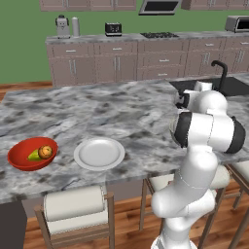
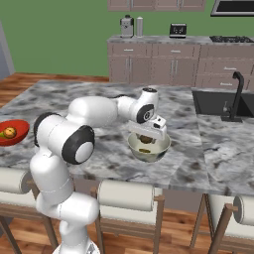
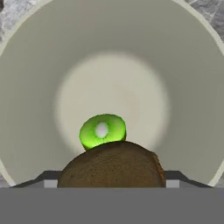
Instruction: Take the fruits from the plate on the dining counter and place two fruits in each bowl.
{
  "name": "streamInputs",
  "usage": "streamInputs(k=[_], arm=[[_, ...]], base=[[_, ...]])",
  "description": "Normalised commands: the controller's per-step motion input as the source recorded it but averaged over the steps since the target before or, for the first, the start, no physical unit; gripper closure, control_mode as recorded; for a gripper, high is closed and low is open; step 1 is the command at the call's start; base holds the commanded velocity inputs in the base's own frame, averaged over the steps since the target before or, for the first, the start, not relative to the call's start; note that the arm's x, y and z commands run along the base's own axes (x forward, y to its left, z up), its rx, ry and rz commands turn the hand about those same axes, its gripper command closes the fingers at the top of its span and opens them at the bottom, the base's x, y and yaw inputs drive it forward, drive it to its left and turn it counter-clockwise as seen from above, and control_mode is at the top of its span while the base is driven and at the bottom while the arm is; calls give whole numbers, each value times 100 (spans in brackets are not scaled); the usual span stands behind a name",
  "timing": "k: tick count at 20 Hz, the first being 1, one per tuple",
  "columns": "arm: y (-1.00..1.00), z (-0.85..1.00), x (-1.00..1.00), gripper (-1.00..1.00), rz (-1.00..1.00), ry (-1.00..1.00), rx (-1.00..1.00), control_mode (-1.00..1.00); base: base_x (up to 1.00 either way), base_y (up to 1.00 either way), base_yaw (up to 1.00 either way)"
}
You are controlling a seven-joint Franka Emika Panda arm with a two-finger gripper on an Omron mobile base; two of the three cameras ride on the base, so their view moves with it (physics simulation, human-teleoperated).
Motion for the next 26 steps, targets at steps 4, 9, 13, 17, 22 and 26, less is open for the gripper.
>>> streamInputs(k=[4, 9, 13, 17, 22, 26], arm=[[-33, -14, 1, 100, 0, 0, 0, -100], [-22, -18, 7, -100, 0, 0, 0, -100], [-16, -14, 14, -100, 0, 0, 0, -100], [-3, -5, 6, -100, 0, 0, 0, -100], [0, -1, 0, -100, 0, 0, 0, -100], [0, 12, -3, -100, -1, -1, 0, -100]], base=[[0, 0, 0], [0, 0, 0], [0, 0, 0], [0, 0, 0], [0, 0, 0], [0, 0, 0]])
